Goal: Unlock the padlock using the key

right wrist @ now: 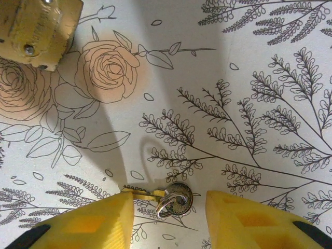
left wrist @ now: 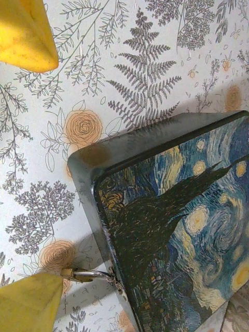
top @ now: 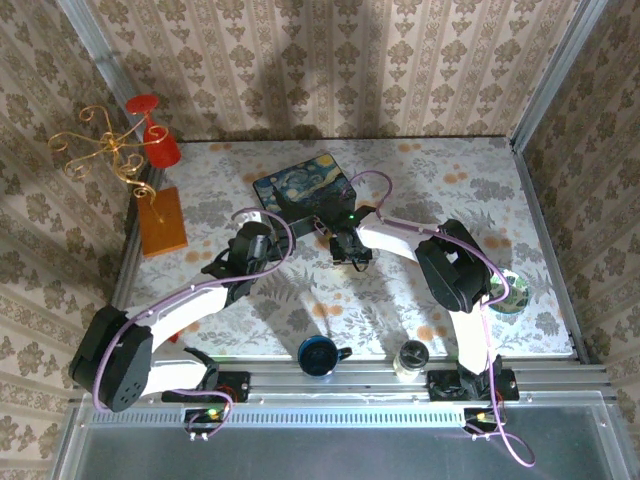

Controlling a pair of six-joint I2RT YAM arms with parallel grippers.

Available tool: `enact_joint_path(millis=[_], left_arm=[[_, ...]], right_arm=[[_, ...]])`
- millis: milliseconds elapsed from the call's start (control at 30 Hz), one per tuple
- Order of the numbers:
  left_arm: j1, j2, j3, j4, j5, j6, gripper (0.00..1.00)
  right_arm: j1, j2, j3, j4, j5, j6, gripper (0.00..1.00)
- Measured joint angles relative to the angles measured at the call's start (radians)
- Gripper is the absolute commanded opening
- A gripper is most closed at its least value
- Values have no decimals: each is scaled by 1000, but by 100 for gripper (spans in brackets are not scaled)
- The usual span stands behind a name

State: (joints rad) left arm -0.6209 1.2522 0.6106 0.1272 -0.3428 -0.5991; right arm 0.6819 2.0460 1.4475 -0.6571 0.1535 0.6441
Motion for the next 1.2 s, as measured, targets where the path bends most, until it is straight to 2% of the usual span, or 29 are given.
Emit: enact_joint_path(millis=[200, 933, 1133, 1200], left_arm=[[0, 11, 0, 0, 3, -6, 100], [1, 11, 0, 0, 3, -10, 100], [1, 11, 0, 0, 8, -10, 100], [1, 11, 0, 0, 14, -10, 100]], right_arm=[[0, 1, 0, -2, 0, 0, 31], [0, -21, -18, 2, 19, 8, 13], [0, -49, -25, 2, 23, 6, 1], [0, -56, -29, 3, 23, 3, 0]])
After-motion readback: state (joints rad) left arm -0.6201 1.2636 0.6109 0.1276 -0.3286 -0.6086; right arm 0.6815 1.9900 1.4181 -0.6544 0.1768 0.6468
